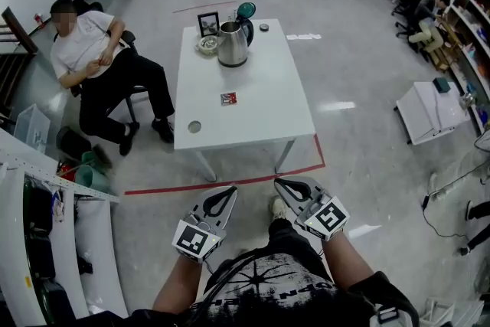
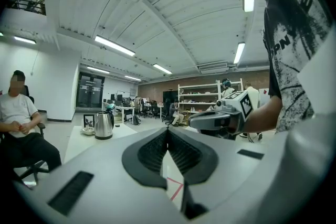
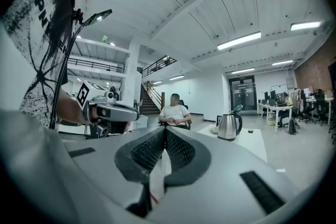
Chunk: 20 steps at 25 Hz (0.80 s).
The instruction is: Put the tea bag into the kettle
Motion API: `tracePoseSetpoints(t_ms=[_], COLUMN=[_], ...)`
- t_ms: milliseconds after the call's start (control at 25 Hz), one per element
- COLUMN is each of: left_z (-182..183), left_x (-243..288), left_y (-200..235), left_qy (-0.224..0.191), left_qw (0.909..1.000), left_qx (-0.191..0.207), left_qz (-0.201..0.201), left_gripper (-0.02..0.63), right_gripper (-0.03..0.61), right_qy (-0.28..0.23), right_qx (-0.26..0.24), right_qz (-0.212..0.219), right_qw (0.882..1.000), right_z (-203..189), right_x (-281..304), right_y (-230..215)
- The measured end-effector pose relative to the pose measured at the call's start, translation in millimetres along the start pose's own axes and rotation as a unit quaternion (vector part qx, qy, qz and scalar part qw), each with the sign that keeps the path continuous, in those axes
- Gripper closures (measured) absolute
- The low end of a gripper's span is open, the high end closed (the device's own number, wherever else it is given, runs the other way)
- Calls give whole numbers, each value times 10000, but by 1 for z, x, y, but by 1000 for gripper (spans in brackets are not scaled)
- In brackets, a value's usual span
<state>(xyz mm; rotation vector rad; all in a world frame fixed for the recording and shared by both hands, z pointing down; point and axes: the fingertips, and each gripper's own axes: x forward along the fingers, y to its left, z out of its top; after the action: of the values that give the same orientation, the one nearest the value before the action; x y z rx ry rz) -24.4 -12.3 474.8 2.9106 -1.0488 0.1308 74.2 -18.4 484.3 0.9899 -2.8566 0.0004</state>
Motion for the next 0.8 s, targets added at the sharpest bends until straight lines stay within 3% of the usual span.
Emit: tracePoseSetpoints(t_ms=[360,600,800], left_z=[13,37,29], left_x=[89,145,170], left_y=[41,54,70], left_qy=[89,-25,201], left_qw=[9990,9979,9947], left_qx=[-73,22,-35], left_qz=[438,644,1004], left_gripper=[606,606,606], right_gripper=[568,568,568], right_qy=[-19,-143,-59], right_qx=[-422,-375,-444], right_qz=[745,1085,1380], right_qw=[9963,9933,9894], right_z=[13,18,11], right_x=[34,46,55], right_y=[-91,-146,-178])
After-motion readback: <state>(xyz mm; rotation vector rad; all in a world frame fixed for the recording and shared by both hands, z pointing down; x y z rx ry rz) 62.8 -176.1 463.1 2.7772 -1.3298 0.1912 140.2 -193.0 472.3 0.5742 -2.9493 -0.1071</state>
